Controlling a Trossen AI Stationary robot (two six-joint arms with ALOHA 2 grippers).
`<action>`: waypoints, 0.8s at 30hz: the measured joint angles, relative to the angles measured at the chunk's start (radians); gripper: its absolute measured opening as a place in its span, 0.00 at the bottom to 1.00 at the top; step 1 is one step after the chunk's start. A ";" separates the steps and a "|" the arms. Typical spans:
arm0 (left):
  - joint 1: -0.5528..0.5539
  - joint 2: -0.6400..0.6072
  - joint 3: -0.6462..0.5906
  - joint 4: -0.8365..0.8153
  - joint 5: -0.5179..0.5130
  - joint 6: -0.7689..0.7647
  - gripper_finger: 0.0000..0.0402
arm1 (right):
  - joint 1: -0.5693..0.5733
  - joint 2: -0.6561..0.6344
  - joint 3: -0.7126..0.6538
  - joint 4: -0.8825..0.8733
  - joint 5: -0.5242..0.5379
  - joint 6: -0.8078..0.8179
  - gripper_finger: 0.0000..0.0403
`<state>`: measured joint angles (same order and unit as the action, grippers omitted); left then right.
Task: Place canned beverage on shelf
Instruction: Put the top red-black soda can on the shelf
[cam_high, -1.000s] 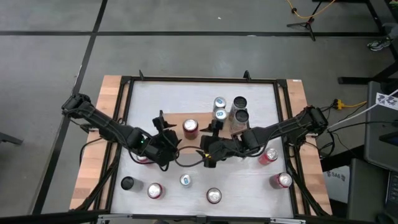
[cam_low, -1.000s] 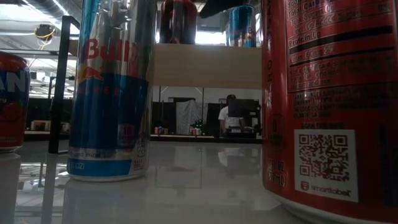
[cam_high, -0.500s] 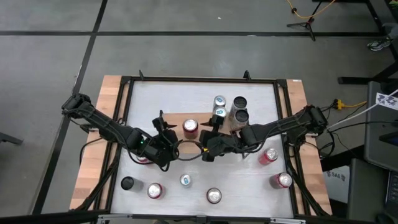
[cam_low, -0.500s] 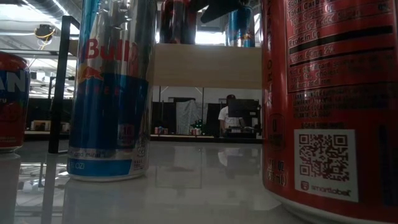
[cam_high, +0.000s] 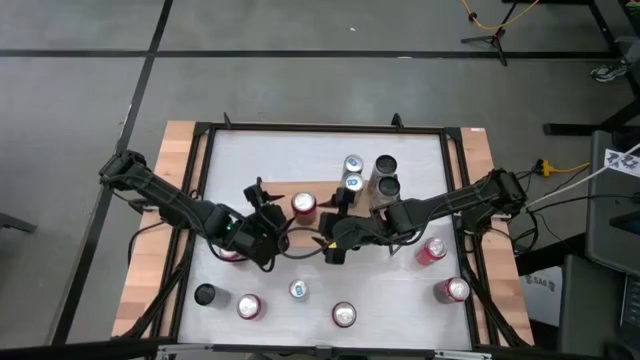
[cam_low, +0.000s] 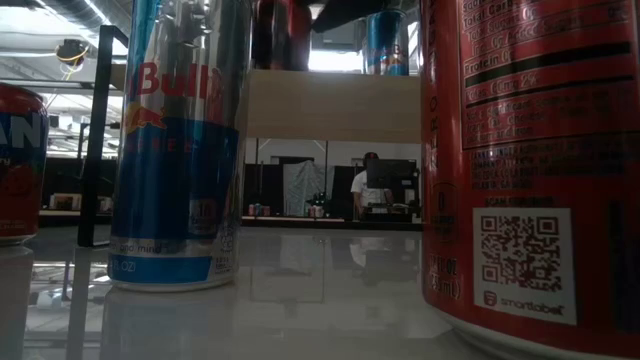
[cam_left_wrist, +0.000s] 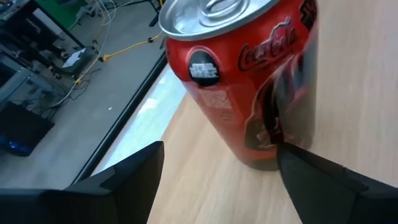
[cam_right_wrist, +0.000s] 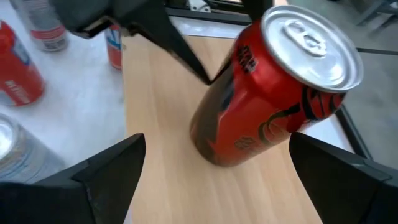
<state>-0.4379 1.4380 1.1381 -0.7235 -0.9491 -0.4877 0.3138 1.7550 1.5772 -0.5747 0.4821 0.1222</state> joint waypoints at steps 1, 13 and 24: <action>0.003 0.000 0.000 -0.002 -0.003 0.000 0.76 | 0.000 0.000 0.000 0.001 -0.009 0.000 0.96; 0.042 -0.001 0.000 -0.043 -0.021 0.090 0.76 | 0.005 0.001 0.000 0.040 -0.145 -0.001 0.96; 0.018 -0.001 0.000 -0.069 -0.020 0.078 0.76 | 0.047 -0.013 0.000 0.026 -0.145 -0.002 0.96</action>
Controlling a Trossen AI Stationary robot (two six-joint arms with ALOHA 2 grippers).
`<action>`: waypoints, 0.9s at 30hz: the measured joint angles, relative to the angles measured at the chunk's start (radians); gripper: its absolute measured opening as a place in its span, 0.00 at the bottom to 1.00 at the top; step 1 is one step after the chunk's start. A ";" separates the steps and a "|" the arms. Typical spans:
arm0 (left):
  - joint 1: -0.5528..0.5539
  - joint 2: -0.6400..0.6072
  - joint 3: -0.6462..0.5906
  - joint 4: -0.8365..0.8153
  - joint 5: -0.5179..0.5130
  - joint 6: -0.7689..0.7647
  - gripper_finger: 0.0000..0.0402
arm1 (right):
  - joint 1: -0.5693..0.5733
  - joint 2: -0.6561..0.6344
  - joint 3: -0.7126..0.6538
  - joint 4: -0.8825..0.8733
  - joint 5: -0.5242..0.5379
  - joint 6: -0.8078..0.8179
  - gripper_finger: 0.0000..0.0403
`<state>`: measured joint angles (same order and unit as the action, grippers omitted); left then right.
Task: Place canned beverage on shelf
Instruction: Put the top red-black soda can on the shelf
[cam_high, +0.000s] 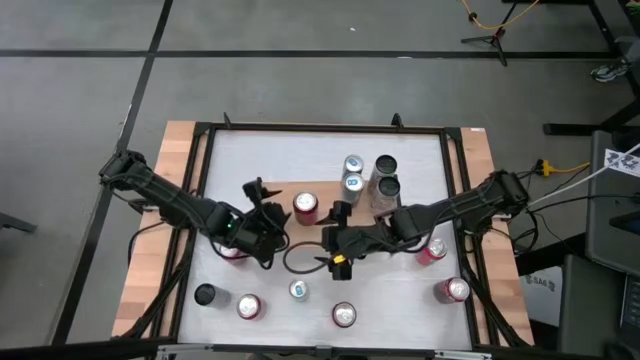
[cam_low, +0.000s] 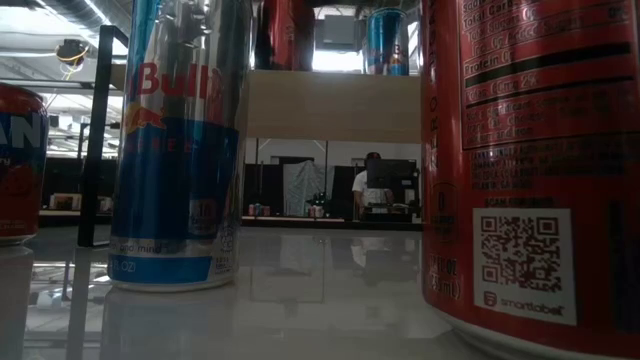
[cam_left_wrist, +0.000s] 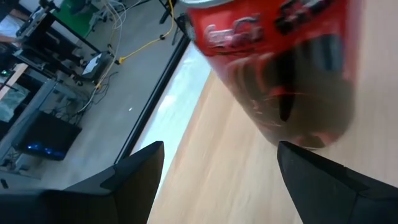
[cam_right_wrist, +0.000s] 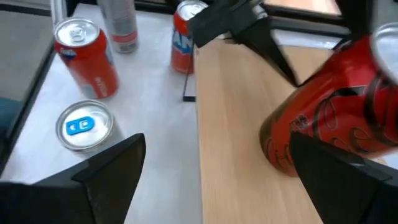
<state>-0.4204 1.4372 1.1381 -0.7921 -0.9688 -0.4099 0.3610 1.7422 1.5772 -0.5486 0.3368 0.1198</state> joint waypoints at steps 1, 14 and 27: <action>-0.005 0.000 0.000 0.000 0.000 0.000 0.76 | 0.000 -0.005 0.000 -0.001 0.023 -0.001 0.96; -0.046 0.000 0.000 0.032 0.063 -0.061 0.76 | -0.001 -0.023 0.000 0.001 0.227 -0.051 0.96; -0.044 0.000 0.000 0.061 0.059 -0.060 0.76 | -0.023 -0.023 0.000 0.001 0.299 -0.080 0.96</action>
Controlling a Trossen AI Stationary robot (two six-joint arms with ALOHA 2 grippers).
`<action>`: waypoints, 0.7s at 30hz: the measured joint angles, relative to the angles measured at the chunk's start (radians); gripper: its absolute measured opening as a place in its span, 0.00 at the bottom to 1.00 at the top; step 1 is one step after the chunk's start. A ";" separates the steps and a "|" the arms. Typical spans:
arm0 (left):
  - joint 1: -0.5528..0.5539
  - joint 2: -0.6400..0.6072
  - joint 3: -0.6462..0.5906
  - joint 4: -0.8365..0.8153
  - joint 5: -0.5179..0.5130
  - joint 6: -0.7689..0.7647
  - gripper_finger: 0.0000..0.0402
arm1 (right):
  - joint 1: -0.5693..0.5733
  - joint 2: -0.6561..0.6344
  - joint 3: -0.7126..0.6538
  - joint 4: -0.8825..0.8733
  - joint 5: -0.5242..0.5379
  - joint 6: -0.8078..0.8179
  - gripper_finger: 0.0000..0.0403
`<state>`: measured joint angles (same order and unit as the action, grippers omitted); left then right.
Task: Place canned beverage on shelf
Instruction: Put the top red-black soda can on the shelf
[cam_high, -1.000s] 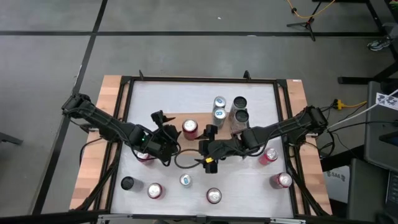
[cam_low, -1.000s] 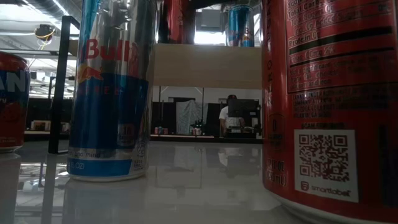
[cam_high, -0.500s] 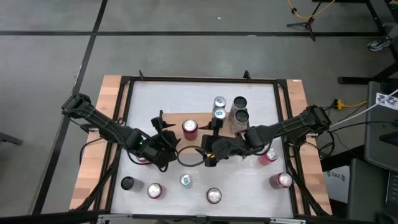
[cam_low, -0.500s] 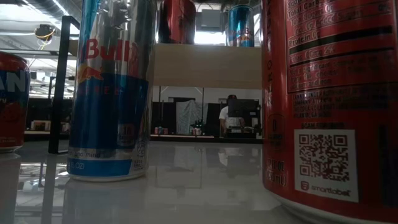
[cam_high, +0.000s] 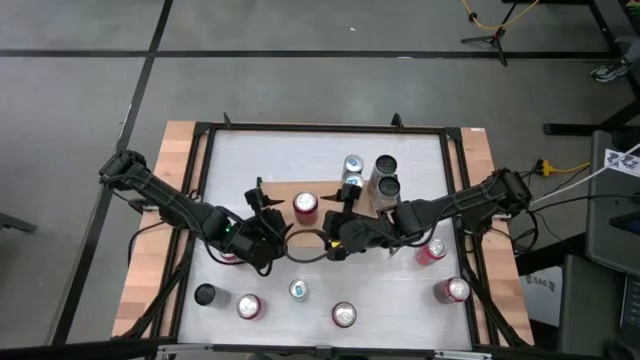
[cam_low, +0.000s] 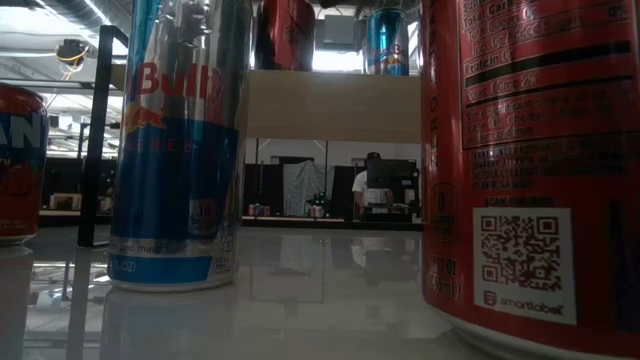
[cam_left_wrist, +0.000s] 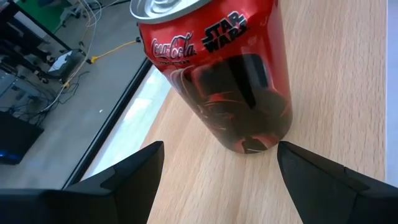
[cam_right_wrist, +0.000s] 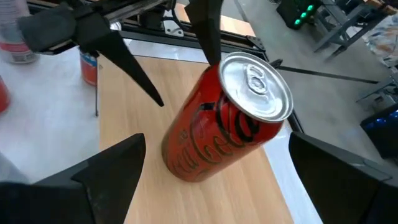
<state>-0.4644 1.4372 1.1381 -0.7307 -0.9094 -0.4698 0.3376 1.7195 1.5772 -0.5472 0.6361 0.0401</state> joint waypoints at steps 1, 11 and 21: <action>0.000 0.000 0.000 0.001 -0.003 0.000 0.76 | -0.005 0.000 0.000 0.000 0.000 0.000 0.96; 0.000 0.000 0.000 0.038 -0.006 0.000 0.76 | -0.012 0.000 0.000 0.006 -0.019 0.000 0.96; 0.000 0.000 0.000 0.036 -0.054 0.001 0.76 | -0.012 0.032 0.000 0.015 -0.060 -0.001 0.96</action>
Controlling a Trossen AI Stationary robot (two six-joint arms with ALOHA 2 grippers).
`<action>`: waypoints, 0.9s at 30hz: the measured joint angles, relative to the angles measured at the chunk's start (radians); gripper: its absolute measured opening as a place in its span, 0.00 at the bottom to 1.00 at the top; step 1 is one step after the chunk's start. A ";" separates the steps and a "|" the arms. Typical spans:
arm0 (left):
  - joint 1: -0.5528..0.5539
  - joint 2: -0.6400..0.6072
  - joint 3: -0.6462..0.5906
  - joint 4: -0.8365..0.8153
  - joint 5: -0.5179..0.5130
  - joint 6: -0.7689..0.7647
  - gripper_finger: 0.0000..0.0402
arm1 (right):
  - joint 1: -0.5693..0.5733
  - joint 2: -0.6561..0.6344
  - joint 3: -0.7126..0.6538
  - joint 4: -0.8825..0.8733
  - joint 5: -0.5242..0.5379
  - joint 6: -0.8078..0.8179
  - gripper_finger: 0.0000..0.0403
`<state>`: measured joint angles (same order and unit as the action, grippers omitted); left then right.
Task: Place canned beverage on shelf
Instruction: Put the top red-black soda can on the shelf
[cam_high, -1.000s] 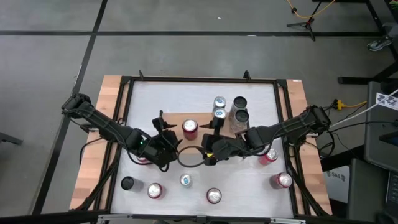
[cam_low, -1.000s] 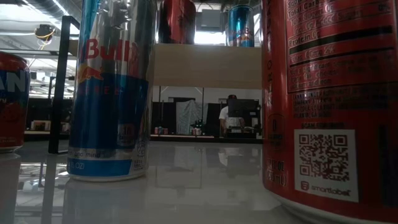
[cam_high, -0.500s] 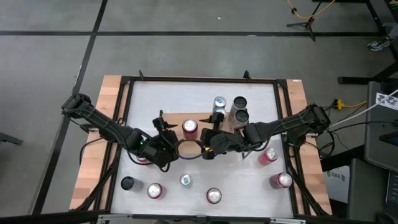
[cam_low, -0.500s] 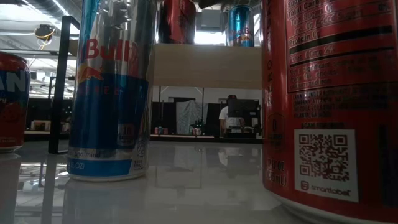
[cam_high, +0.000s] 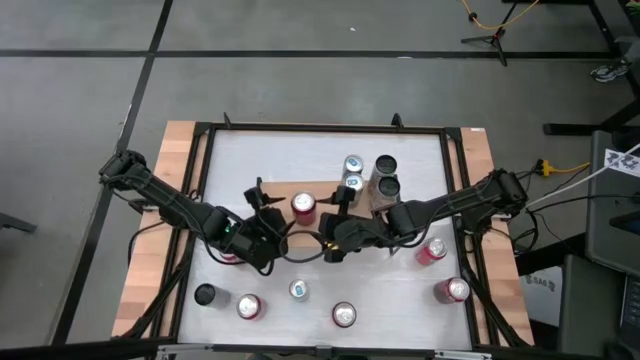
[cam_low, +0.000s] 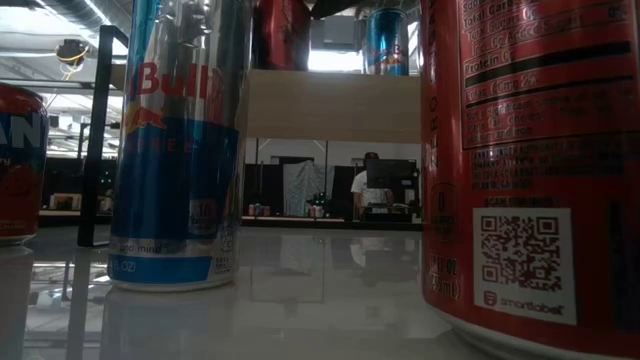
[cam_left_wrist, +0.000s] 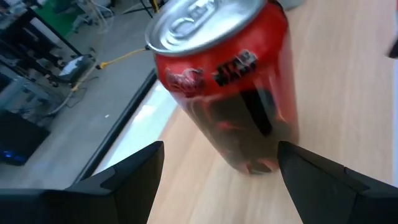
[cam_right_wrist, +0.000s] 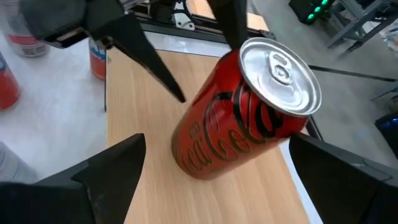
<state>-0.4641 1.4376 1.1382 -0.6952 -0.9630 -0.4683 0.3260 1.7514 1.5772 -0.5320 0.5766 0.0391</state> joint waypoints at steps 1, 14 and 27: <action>0.000 0.000 0.000 0.000 -0.011 0.002 0.76 | 0.000 0.001 0.000 0.001 -0.004 0.000 0.96; 0.000 0.000 0.000 -0.089 -0.087 0.009 0.76 | 0.002 0.003 0.000 0.017 -0.098 0.001 0.96; -0.007 0.000 0.000 -0.138 -0.119 0.005 0.76 | 0.002 -0.002 0.000 0.030 -0.196 0.000 0.96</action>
<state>-0.4707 1.4376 1.1381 -0.8330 -1.0824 -0.4633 0.3279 1.7492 1.5772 -0.5022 0.3809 0.0391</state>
